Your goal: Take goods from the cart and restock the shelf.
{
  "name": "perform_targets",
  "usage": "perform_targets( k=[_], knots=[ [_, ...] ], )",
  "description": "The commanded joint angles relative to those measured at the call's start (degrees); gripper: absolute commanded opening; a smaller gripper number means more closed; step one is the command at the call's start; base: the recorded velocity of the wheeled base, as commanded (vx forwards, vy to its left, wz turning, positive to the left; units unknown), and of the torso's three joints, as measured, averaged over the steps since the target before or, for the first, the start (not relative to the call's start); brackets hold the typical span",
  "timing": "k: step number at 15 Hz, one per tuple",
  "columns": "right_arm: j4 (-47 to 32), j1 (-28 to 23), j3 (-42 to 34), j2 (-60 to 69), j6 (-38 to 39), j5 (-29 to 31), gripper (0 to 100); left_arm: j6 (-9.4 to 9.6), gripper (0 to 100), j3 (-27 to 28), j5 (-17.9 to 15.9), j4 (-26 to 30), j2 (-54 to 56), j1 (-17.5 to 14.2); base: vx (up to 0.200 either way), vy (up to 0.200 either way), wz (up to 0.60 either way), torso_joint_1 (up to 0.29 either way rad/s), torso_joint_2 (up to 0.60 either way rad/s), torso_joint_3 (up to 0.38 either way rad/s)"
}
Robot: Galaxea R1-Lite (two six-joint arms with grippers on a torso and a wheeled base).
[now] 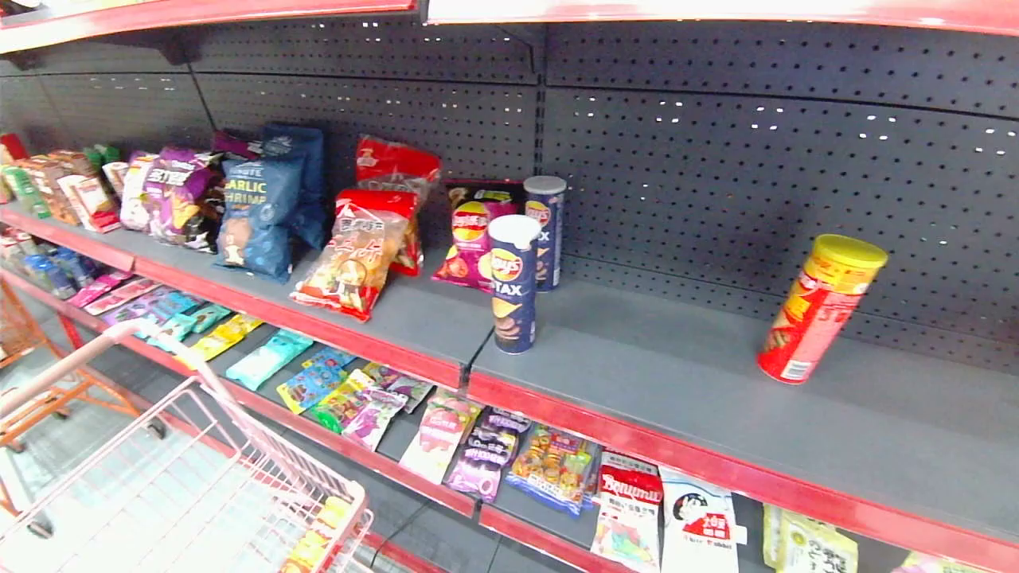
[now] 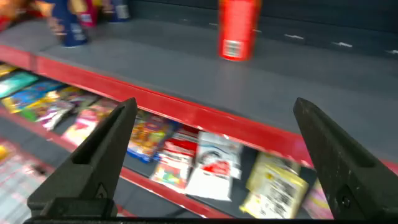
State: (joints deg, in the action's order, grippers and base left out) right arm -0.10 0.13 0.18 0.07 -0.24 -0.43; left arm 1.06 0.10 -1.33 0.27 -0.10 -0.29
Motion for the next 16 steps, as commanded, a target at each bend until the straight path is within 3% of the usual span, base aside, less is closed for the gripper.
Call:
perform_targets(
  k=[1, 5, 8, 11, 12, 13, 14, 15, 16],
  knots=[
    [0.01, 0.04, -0.01, -0.07, -0.02, -0.01, 100, -0.01, 100, -0.01, 0.01, 0.00, -0.08, -0.06, 0.000, 0.000, 0.60, 0.002, 0.00, -0.002],
    [0.01, 0.04, -0.01, -0.07, -0.02, -0.01, 100, -0.01, 100, 0.08, 0.01, 0.00, -0.08, -0.06, 0.000, 0.000, 0.60, 0.004, 0.00, 0.001],
    [0.01, 0.04, -0.01, -0.07, 0.07, -0.01, 100, 0.17, 100, 0.08, -0.17, 0.00, -0.34, -0.06, 0.000, 0.000, 0.00, 0.000, 0.00, 0.000],
    [0.01, 0.04, -0.01, -0.07, 0.07, -0.01, 100, 2.10, 100, 1.57, -5.53, -0.53, -0.69, -0.06, 0.000, 0.000, 0.00, 0.000, 0.00, 0.000],
    [0.01, 0.04, -0.01, -0.07, 0.07, -0.01, 100, 1.05, 100, 7.90, -5.26, -0.71, -5.09, 0.12, 0.000, 0.000, 0.00, 0.000, 0.00, 0.000],
    [0.01, 0.04, -0.01, -0.07, 0.07, -0.01, 100, -4.31, 100, 20.64, -4.03, -0.44, -18.62, 0.03, 0.000, 0.000, 0.00, 0.000, 0.00, 0.000],
    [0.01, 0.04, -0.01, -0.07, 0.07, -0.01, 100, -9.41, 100, 37.61, -0.34, -0.27, -32.77, -0.23, 0.000, 0.000, 0.00, 0.000, 0.00, 0.000],
    [0.01, 0.04, -0.01, -0.07, 0.07, -0.01, 100, -9.50, 100, 45.43, 3.70, 1.40, -39.45, -0.50, 0.000, 0.000, 0.00, 0.000, 0.00, 0.000],
    [0.01, 0.04, -0.01, -0.07, 0.07, -0.01, 100, -8.44, 100, 50.62, 10.29, 6.68, -44.73, -0.94, 0.000, 0.000, 0.00, 0.000, 0.00, 0.000]
  ],
)
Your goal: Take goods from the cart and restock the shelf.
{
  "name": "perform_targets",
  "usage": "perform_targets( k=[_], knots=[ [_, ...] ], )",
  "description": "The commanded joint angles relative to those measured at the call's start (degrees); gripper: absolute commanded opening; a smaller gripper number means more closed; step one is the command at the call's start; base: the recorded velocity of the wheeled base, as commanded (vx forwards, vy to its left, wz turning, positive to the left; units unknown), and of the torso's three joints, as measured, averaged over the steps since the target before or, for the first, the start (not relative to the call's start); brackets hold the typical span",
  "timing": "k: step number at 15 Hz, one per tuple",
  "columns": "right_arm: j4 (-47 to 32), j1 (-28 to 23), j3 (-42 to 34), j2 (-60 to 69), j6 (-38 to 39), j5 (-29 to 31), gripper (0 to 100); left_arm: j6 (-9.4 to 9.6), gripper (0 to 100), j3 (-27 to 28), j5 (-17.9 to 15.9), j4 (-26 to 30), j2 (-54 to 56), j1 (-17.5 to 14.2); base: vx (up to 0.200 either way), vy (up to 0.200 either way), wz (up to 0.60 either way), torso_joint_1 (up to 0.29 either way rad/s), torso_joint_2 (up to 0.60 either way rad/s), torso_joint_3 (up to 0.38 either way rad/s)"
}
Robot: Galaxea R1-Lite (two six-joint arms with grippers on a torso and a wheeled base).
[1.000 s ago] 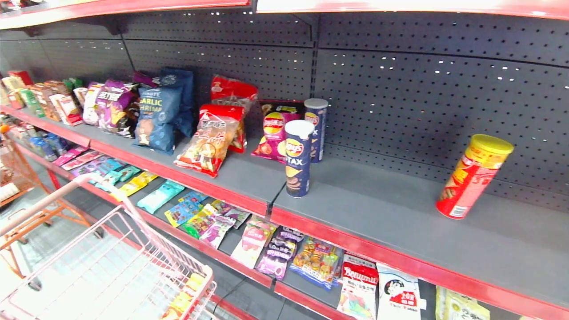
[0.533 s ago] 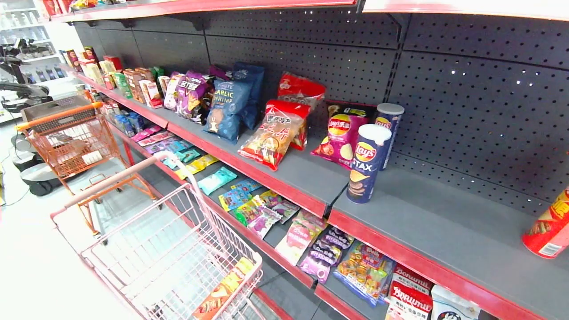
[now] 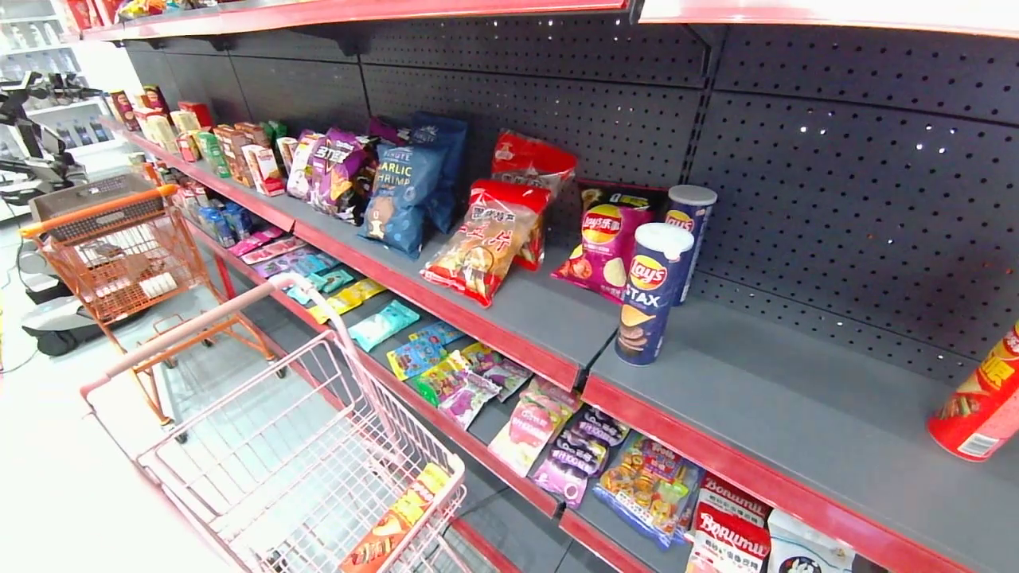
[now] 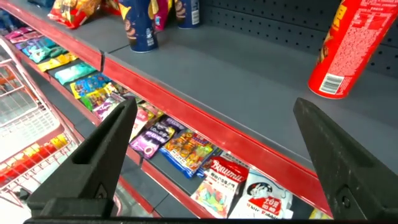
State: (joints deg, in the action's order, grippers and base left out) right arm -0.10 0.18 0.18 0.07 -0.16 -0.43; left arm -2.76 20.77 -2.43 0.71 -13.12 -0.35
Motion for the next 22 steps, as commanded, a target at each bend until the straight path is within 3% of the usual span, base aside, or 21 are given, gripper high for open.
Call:
perform_targets(
  k=[1, 3, 5, 6, 7, 8, 9, 11, 13, 14, 15, 18, 20, 22],
  knots=[
    [0.01, 0.08, -0.01, -0.07, -0.02, -0.01, 100, -4.28, 100, 29.94, 12.18, 7.91, -32.41, -0.79, 0.000, 0.000, 0.00, 0.000, 0.00, 0.000],
    [0.01, -0.01, -0.01, -0.07, -0.11, -0.10, 100, -3.92, 100, 30.20, 11.48, 24.34, -38.83, -0.79, 0.000, 0.000, 0.00, 0.000, 0.00, 0.000],
    [0.01, -0.01, -0.01, -0.07, -0.19, -0.10, 100, -3.92, 100, 31.08, 7.52, 31.64, -49.29, -1.14, 0.000, 0.000, 0.00, 0.000, 0.00, 0.000],
    [0.01, -0.01, -0.01, -0.07, -0.02, -0.10, 100, -2.52, 100, 31.17, 5.59, 31.90, -54.73, -1.14, 0.000, 0.000, 0.00, 0.000, 0.00, 0.000],
    [0.01, -0.01, -0.01, -0.07, 0.07, -0.01, 100, 2.58, 100, 32.23, 5.41, 33.31, -60.80, -1.23, 0.000, 0.000, 0.00, 0.000, 0.00, 0.000],
    [0.01, -0.01, -0.01, -0.07, -0.02, -0.01, 100, 10.49, 100, 32.75, 5.15, 34.62, -66.16, -1.32, 0.000, 0.000, 0.00, 0.000, 0.00, 0.000],
    [0.01, -0.01, -0.01, -0.07, -0.02, -0.01, 100, 14.44, 100, 32.75, 5.15, 33.75, -72.14, -1.14, 0.000, 0.000, 0.00, 0.000, 0.00, 0.000],
    [0.01, -0.01, -0.01, -0.07, -0.19, -0.10, 100, 14.53, 100, 33.19, 5.06, 28.30, -81.72, 0.00, 0.000, 0.000, 0.00, 0.000, 0.00, 0.000],
    [0.01, -0.01, -0.01, -0.07, -0.37, -0.10, 100, 9.17, 100, 33.28, 4.89, 22.76, -89.54, 1.94, 0.000, 0.000, 0.00, 0.000, 0.00, 0.000],
    [0.01, -0.01, -0.01, -0.07, -0.37, -0.10, 100, 7.94, 100, 33.19, 4.62, 22.41, -91.47, 2.29, 0.000, 0.000, 0.00, 0.000, 0.00, 0.000],
    [0.01, -0.01, -0.01, -0.07, -0.37, -0.10, 100, 7.85, 100, 33.37, 3.92, 22.06, -94.55, 2.38, 0.000, 0.000, 0.00, 0.000, 0.00, 0.000],
    [0.01, 0.08, -0.01, -0.07, -0.46, -0.10, 100, 8.12, 100, 34.51, -0.83, 15.55, -99.82, 3.08, 0.000, 0.000, 0.00, 0.000, 0.00, 0.000],
    [0.01, 0.08, -0.01, -0.07, -0.54, -0.19, 100, 11.98, 100, 35.48, -2.23, 14.67, -104.83, 3.87, 0.000, 0.000, 0.00, 0.000, 0.00, 0.000],
    [0.01, 0.08, -0.01, -0.07, -0.54, -0.19, 100, 13.92, 100, 36.27, -6.54, 13.00, -107.03, 4.31, 0.000, 0.000, 0.00, 0.000, 0.00, 0.000]
  ],
)
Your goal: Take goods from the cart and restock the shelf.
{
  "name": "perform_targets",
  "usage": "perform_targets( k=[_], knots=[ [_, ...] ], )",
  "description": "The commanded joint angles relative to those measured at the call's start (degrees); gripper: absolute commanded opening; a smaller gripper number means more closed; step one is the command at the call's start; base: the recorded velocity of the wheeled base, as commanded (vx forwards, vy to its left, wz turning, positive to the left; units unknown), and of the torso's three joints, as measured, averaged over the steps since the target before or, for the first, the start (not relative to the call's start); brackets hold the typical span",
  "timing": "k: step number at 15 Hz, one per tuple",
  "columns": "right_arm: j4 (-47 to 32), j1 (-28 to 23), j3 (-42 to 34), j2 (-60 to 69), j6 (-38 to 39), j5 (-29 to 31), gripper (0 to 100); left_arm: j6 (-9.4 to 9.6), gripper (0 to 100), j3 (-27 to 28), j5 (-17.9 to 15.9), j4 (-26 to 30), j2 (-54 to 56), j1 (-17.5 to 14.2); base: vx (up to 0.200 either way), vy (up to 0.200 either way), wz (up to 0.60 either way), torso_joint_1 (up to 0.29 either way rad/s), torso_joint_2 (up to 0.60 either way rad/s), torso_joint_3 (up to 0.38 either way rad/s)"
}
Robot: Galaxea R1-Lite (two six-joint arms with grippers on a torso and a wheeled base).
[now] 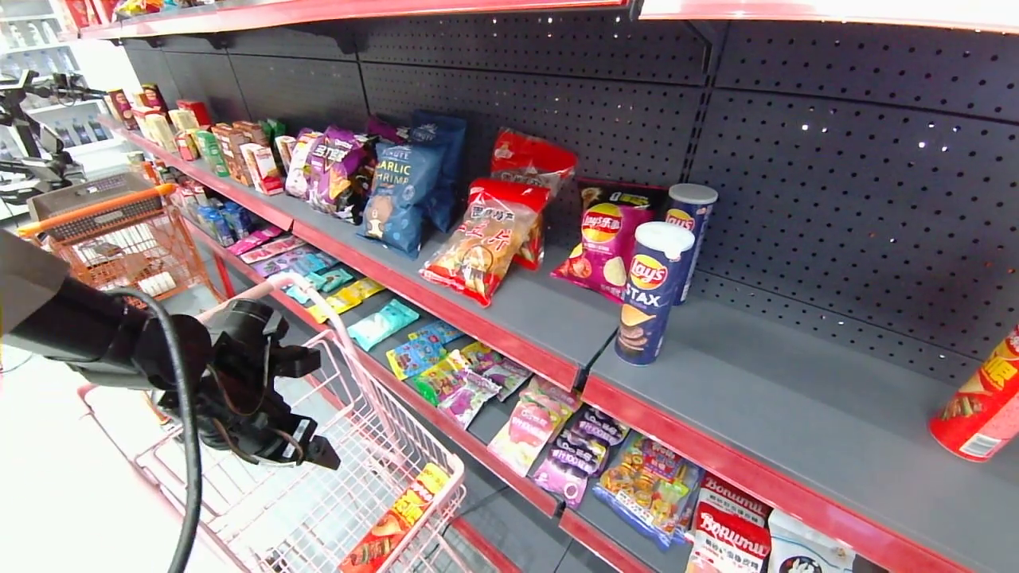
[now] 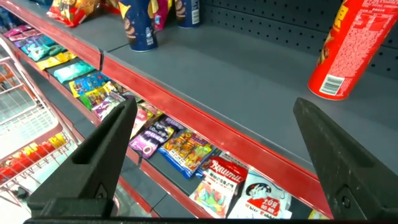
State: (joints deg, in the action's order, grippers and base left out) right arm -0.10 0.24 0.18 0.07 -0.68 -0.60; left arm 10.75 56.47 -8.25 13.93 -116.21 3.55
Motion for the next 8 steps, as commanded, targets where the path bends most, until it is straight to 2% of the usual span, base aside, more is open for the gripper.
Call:
perform_targets(
  k=[1, 3, 8],
  knots=[
    [0.01, 0.02, -0.01, -0.07, -0.02, -0.02, 100, 1.90, 100, 1.63, -0.80, -0.22, -5.25, 0.58, 0.000, 0.000, 0.00, 0.000, 0.00, 0.000],
    [0.01, 0.02, -0.01, -0.07, -0.02, -0.02, 100, 2.17, 100, 3.04, -0.71, -0.31, -7.27, 0.67, 0.000, 0.000, 0.00, 0.000, 0.00, 0.000],
    [0.01, 0.02, -0.01, -0.07, -0.11, -0.02, 100, 2.26, 100, 6.81, -0.89, -0.31, -11.40, 2.96, 0.000, 0.000, 0.00, -0.098, 0.22, 0.118]
  ],
)
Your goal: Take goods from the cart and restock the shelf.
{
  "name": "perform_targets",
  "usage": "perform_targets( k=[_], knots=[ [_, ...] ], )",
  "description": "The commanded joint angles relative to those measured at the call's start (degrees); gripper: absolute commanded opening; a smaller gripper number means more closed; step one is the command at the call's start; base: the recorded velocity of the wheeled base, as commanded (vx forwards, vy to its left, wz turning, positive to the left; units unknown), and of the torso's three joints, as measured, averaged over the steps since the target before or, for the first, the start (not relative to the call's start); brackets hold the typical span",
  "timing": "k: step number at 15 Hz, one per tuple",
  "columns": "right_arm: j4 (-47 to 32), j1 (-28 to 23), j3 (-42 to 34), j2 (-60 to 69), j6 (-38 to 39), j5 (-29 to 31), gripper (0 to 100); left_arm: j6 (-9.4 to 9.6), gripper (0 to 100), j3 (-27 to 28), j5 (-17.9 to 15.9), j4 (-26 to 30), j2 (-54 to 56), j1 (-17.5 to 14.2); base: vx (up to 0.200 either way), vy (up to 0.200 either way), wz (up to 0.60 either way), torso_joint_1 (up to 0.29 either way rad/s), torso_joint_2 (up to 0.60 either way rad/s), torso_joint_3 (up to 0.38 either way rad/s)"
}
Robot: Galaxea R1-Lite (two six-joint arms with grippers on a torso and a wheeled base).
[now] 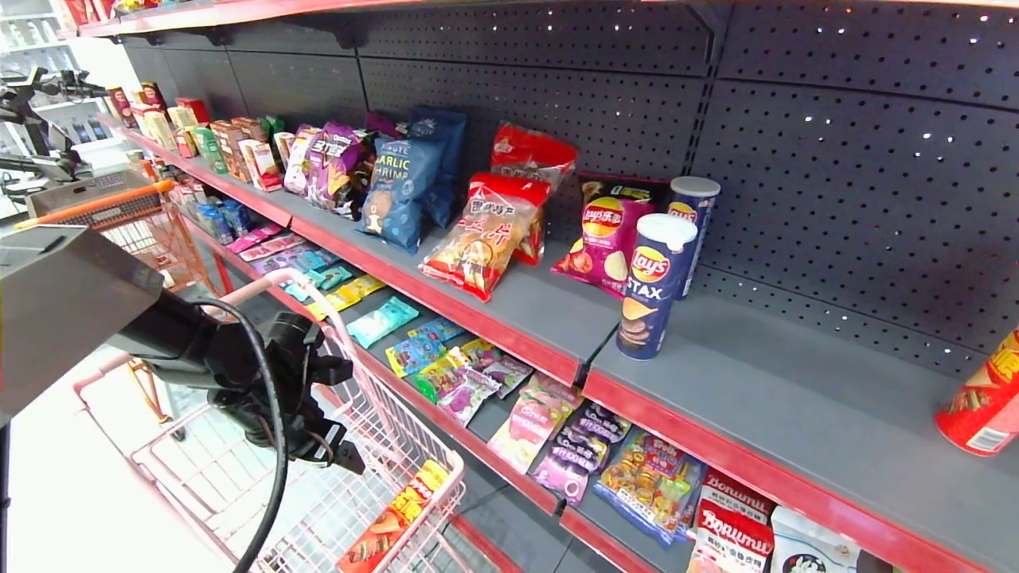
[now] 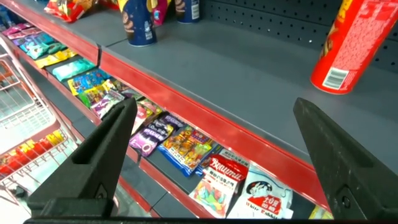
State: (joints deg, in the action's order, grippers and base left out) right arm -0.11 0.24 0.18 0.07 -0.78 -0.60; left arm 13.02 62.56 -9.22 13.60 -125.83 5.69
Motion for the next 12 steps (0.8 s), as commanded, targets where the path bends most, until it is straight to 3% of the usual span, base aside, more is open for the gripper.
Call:
perform_targets(
  k=[1, 12],
  knots=[
    [0.02, 0.02, -0.01, -0.07, -0.01, -0.02, 100, -0.01, 100, 1.16, -0.10, -0.07, -2.23, 1.60, 0.000, 0.000, 0.00, -0.119, 0.27, 0.149],
    [0.02, 0.02, -0.01, -0.07, -0.01, -0.02, 100, 0.08, 100, 5.20, -0.28, -0.16, -5.48, 2.48, 0.000, 0.000, 0.00, -0.147, 0.34, 0.190]
  ],
)
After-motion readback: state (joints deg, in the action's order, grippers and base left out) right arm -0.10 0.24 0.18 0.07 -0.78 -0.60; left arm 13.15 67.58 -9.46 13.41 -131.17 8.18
